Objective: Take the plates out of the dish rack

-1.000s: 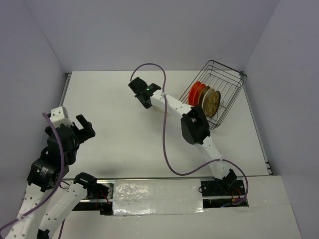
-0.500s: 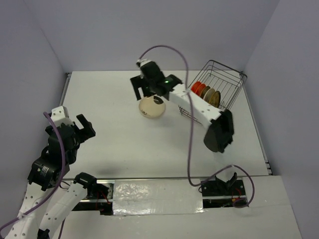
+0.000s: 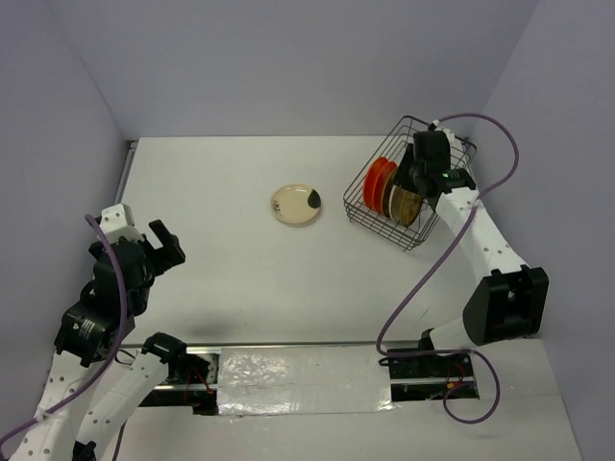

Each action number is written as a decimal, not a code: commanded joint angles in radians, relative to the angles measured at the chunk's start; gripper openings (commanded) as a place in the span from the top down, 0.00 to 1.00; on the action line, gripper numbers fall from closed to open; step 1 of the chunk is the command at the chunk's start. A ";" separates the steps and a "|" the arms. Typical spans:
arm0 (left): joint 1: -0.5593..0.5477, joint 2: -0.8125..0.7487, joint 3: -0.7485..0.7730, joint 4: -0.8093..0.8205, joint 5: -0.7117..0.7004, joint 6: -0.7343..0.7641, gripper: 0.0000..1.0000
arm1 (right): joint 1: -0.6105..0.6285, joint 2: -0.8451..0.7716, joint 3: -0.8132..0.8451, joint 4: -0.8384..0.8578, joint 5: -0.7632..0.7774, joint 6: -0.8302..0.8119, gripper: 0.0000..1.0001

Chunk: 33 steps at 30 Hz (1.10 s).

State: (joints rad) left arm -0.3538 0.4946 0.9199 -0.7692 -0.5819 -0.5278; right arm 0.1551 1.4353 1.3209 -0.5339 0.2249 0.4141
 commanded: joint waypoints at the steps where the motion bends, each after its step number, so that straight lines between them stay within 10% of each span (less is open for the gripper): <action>1: 0.009 0.016 -0.001 0.042 0.014 0.008 0.01 | -0.046 -0.006 -0.021 0.064 -0.038 0.019 0.50; 19: 0.007 0.016 -0.003 0.045 0.021 0.011 0.00 | -0.108 0.186 -0.061 0.169 -0.125 0.014 0.77; 23: 0.007 0.018 -0.003 0.045 0.021 0.011 0.01 | -0.108 0.122 -0.069 0.170 -0.137 0.028 1.00; 33: 0.007 0.019 0.000 0.039 0.011 0.005 0.01 | -0.011 -0.140 0.044 0.052 -0.073 0.000 1.00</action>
State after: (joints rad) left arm -0.3519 0.5098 0.9199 -0.7685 -0.5697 -0.5270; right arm 0.1089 1.4105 1.2778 -0.4656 0.1024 0.4438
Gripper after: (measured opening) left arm 0.994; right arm 0.055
